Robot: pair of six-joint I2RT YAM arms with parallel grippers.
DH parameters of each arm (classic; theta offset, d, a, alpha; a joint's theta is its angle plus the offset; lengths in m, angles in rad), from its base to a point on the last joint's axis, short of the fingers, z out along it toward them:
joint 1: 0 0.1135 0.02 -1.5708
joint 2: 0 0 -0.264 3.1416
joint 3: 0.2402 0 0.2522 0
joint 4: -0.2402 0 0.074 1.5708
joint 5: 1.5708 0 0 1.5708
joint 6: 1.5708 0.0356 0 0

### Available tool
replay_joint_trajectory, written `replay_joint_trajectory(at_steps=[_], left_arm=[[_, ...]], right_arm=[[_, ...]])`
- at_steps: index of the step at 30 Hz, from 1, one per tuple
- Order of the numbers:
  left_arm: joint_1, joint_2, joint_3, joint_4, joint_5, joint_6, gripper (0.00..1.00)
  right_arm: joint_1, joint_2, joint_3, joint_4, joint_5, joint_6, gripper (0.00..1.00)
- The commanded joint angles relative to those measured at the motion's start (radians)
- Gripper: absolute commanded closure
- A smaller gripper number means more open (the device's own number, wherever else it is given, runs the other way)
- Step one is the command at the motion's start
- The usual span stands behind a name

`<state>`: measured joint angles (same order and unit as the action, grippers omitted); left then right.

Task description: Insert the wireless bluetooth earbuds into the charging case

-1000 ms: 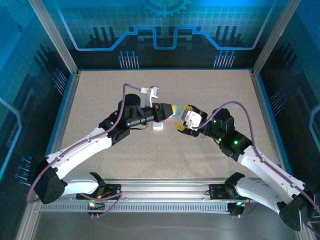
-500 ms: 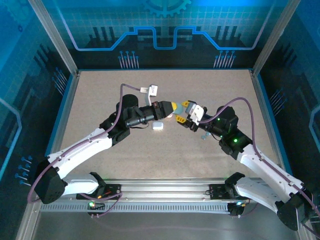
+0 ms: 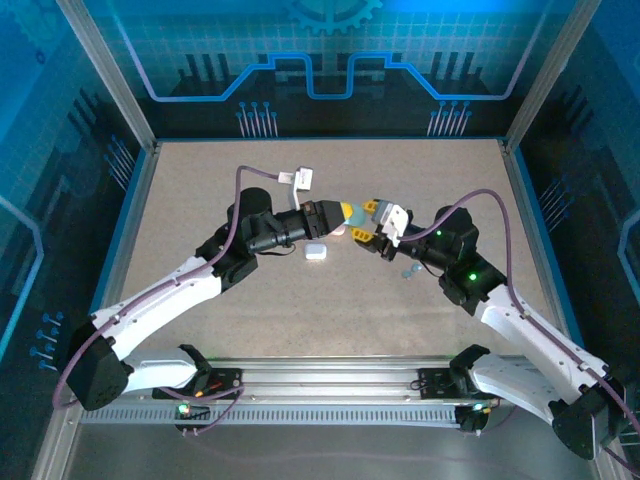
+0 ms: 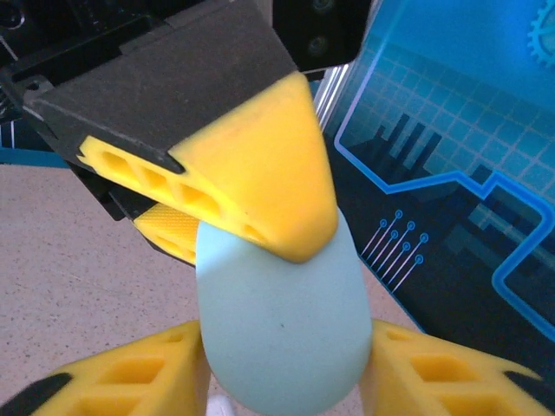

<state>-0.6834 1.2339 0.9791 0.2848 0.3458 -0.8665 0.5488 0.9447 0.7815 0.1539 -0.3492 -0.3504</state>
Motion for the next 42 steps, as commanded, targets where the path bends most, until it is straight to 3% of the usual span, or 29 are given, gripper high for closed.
replay_joint_trajectory(at_steps=[1,5,10,13,14,20,24,29,42], left_arm=[[-0.008,-0.016,0.014,0.016,0.068,-0.002,0.86],[-0.008,-0.016,0.015,0.016,0.074,-0.001,0.86],[-0.008,-0.023,0.014,0.012,0.067,0.007,0.86],[-0.008,-0.032,0.009,0.009,0.055,0.051,0.75],[-0.007,-0.040,0.005,0.005,0.048,0.081,0.65],[-0.008,-0.112,-0.067,0.018,0.088,0.504,0.40],[-0.008,-0.168,-0.150,0.060,0.106,0.766,0.35],[-0.008,-0.206,-0.199,0.093,0.104,0.927,0.35],[-0.009,-0.170,-0.190,0.182,0.208,0.822,0.39]], right_arm=[[-0.006,0.006,0.044,0.024,-0.018,0.012,0.48],[-0.010,0.009,0.045,0.031,-0.009,0.004,0.49],[-0.021,0.005,0.054,0.005,-0.023,-0.009,0.62],[-0.039,0.002,0.068,-0.040,-0.061,0.004,0.68],[-0.050,0.004,0.082,-0.073,-0.094,0.016,0.69],[-0.130,0.120,0.287,-0.428,-0.457,0.063,0.69],[-0.140,0.214,0.417,-0.656,-0.602,0.004,0.69],[-0.142,0.242,0.456,-0.713,-0.671,-0.021,0.69],[-0.140,0.265,0.470,-0.738,-0.663,-0.055,0.68]])
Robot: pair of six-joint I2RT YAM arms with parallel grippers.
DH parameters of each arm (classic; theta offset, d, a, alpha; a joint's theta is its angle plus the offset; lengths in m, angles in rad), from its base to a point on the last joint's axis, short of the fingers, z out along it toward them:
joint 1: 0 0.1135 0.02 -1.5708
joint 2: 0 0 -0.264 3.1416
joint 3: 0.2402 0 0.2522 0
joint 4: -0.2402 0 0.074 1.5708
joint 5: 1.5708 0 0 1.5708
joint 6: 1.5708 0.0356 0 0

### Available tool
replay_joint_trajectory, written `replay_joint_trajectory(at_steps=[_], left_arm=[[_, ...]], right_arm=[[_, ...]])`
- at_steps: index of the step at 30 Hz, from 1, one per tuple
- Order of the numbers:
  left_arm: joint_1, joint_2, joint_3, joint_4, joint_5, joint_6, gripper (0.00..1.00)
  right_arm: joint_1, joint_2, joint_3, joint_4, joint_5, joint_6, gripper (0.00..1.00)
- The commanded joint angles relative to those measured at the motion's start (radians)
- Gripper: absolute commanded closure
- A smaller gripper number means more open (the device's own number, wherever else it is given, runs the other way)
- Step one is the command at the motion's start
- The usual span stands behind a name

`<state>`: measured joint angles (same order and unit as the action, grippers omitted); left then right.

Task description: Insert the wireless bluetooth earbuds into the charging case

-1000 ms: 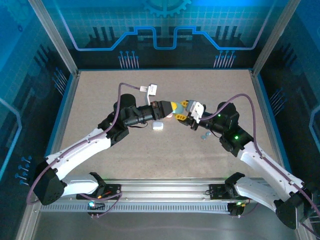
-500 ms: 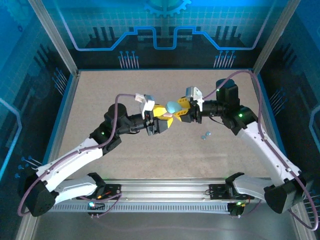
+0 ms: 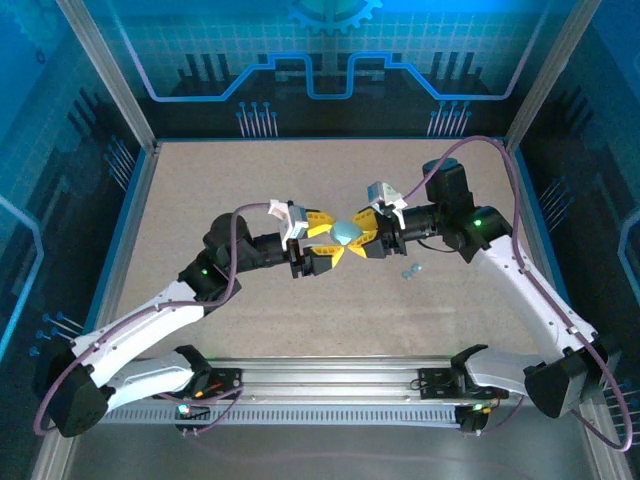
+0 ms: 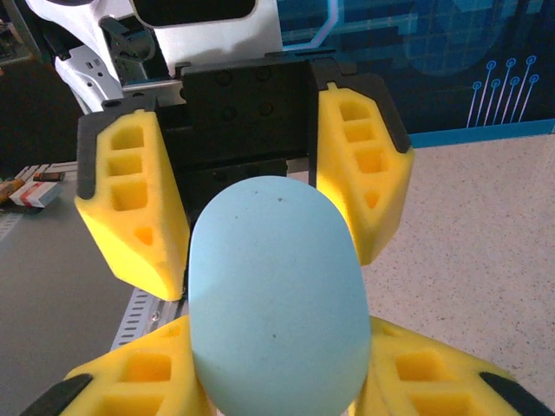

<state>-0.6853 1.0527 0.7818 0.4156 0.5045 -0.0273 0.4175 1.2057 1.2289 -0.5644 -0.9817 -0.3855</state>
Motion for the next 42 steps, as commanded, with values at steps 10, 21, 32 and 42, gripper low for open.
replay_joint_trajectory(at_steps=[10,21,32,42], left_arm=[[-0.007,0.053,0.039,0.018,0.057,-0.043,0.44],[-0.007,0.033,0.020,0.048,0.062,-0.051,0.47],[-0.007,0.056,0.034,0.070,0.083,-0.077,0.52],[-0.007,0.060,0.028,0.074,0.090,-0.080,0.52]], right_arm=[[0.009,-0.009,-0.006,0.023,-0.009,-0.028,0.68],[0.006,-0.020,-0.019,0.003,0.001,-0.072,0.69],[0.010,-0.015,-0.012,-0.034,-0.015,-0.102,0.69],[0.012,-0.007,-0.004,-0.044,-0.027,-0.108,0.70]])
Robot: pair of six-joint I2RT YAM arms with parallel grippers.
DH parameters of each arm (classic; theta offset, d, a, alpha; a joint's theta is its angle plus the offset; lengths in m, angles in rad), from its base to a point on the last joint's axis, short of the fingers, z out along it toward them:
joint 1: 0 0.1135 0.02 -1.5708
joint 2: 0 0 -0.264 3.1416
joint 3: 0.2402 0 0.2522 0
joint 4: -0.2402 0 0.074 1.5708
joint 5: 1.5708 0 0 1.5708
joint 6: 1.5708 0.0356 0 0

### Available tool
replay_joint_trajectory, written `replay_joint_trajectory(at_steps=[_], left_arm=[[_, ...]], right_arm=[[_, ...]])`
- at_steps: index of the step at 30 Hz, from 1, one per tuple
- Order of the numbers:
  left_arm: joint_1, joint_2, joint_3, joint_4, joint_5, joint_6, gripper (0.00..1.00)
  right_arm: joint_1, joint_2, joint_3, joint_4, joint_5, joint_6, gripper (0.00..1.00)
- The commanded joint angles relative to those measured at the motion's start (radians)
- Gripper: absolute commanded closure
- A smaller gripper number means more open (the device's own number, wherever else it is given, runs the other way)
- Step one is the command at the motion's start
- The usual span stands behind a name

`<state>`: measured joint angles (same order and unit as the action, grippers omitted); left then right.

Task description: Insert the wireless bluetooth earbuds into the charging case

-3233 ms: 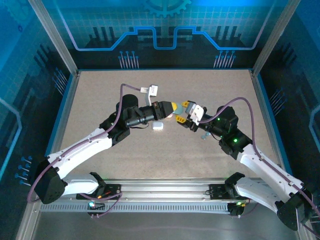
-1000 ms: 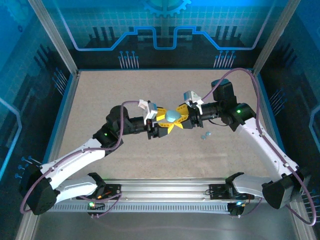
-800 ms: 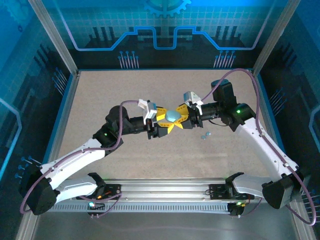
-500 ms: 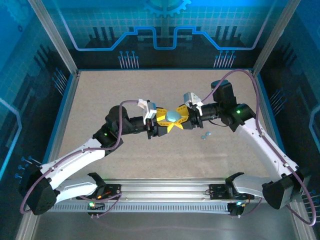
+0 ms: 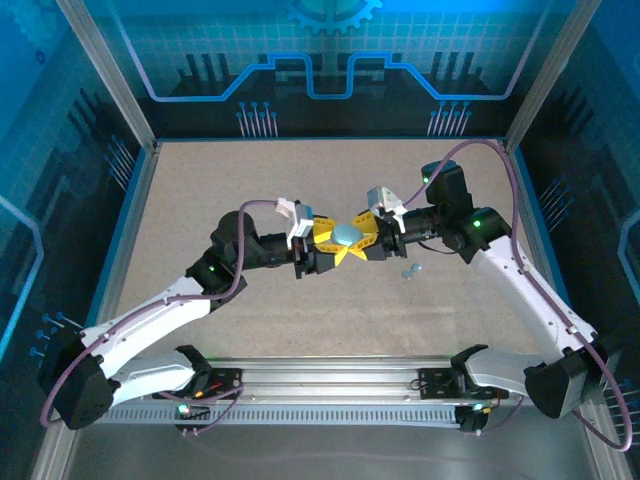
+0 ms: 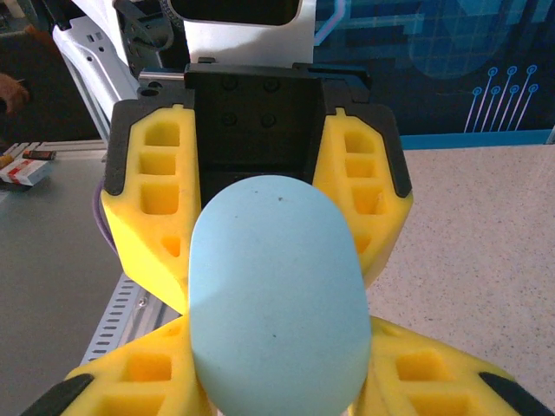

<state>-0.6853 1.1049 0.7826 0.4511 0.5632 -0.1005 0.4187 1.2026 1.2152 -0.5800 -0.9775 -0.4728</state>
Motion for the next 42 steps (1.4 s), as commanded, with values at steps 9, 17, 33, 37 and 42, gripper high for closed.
replay_joint_trajectory(at_steps=[9,17,33,37,42], left_arm=[[-0.007,0.022,0.042,-0.006,0.047,0.006,0.68],[-0.007,-0.006,0.024,-0.077,0.030,0.070,0.73],[-0.007,-0.016,0.017,-0.074,0.054,0.052,0.72],[-0.008,-0.013,0.014,-0.059,0.056,0.043,0.72],[-0.007,-0.010,0.011,-0.049,0.053,0.037,0.71]], right_arm=[[0.017,0.003,0.033,-0.052,-0.036,-0.012,0.67],[-0.047,0.020,0.073,-0.093,-0.094,0.068,0.57],[-0.064,0.016,0.067,-0.017,0.045,0.166,0.49],[-0.059,-0.002,0.039,0.040,0.106,0.183,0.52],[-0.041,-0.035,0.007,0.083,0.115,0.177,0.62]])
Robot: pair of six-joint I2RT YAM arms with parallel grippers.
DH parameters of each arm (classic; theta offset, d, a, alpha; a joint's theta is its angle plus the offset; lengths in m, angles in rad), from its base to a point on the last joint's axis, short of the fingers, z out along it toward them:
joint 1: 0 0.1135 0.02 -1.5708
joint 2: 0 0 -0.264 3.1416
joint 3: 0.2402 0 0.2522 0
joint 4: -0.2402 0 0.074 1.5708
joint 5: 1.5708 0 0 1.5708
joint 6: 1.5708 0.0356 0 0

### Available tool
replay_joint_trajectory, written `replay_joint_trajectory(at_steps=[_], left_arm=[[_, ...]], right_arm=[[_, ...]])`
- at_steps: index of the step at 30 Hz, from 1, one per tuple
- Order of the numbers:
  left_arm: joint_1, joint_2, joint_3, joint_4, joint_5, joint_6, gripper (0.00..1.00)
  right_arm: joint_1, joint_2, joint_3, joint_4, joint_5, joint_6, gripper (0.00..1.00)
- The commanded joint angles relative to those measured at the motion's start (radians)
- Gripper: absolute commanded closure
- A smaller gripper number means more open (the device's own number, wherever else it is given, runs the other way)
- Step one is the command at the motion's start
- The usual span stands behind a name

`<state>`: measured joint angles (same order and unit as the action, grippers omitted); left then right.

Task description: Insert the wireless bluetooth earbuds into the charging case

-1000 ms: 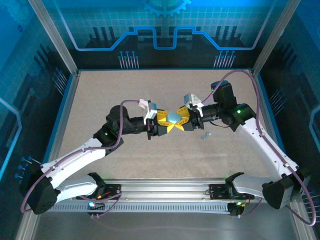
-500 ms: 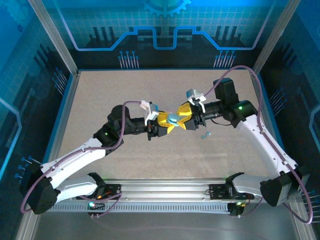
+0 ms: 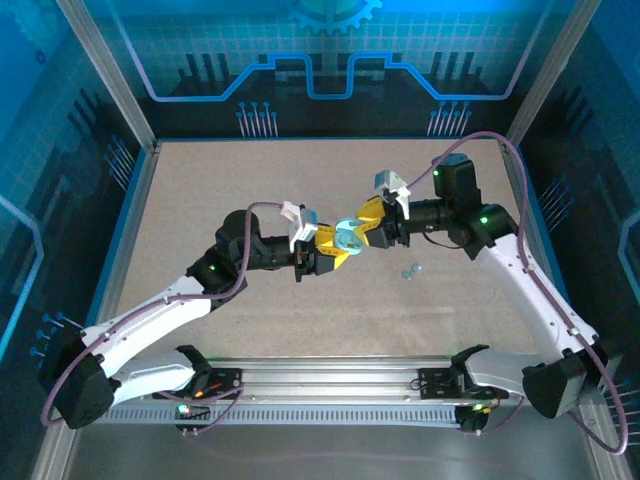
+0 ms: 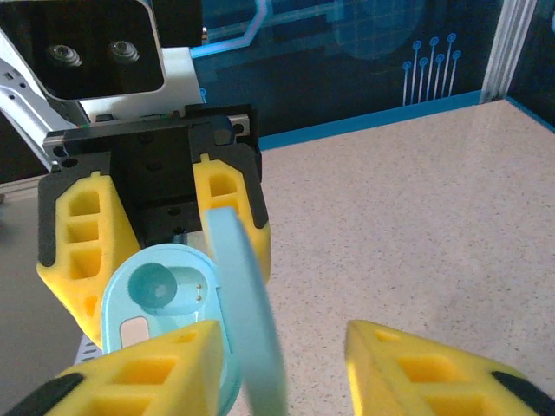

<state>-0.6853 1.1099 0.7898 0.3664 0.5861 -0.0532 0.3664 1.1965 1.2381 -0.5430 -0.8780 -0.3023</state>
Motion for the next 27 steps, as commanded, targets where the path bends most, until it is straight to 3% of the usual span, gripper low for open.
replay_joint_trajectory(at_steps=[1,21,27], left_arm=[[-0.007,-0.011,0.004,0.037,0.029,-0.013,0.71],[-0.007,0.022,-0.006,0.052,0.029,-0.014,0.67],[-0.008,0.033,-0.016,0.063,0.003,-0.015,0.56]], right_arm=[[0.016,-0.031,-0.016,0.046,0.012,0.003,0.64],[0.053,-0.017,0.023,-0.004,-0.013,-0.043,0.89],[0.054,-0.017,0.021,-0.006,0.001,-0.040,0.94]])
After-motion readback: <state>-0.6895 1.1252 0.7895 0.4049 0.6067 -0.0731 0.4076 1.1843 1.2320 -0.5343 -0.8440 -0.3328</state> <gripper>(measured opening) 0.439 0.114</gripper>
